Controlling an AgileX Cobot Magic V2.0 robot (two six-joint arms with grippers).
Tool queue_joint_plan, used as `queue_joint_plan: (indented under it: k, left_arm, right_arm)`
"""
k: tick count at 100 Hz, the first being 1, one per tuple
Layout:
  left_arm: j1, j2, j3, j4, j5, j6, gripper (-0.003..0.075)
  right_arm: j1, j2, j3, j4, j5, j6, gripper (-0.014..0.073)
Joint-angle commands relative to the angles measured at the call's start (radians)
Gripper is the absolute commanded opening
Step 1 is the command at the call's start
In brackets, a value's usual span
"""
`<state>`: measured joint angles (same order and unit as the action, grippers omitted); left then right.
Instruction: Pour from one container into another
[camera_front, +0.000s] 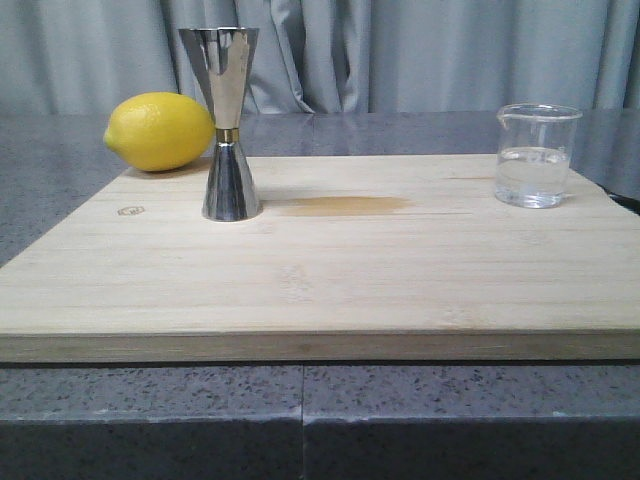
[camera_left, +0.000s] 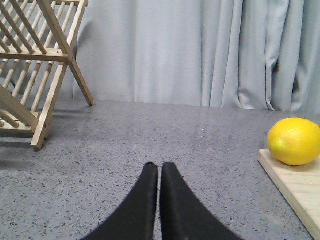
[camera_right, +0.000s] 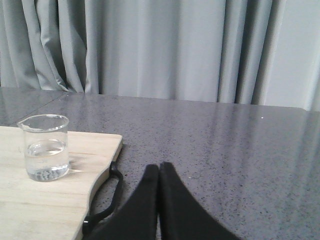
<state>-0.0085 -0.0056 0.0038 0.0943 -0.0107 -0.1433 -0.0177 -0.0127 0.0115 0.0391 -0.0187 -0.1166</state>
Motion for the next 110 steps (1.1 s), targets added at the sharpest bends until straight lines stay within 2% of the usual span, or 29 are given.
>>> queue_joint_plan:
  k: [1, 110]
  left_arm:
    - [-0.008, -0.023, 0.028, -0.007, -0.073, -0.002, -0.0019]
    - [-0.008, -0.023, 0.028, -0.011, -0.089, -0.004, -0.0019]
  right_arm:
    - [0.001, -0.016, 0.009, -0.003, -0.095, -0.003, -0.0067]
    - [0.001, -0.016, 0.009, -0.003, -0.109, -0.003, -0.0067]
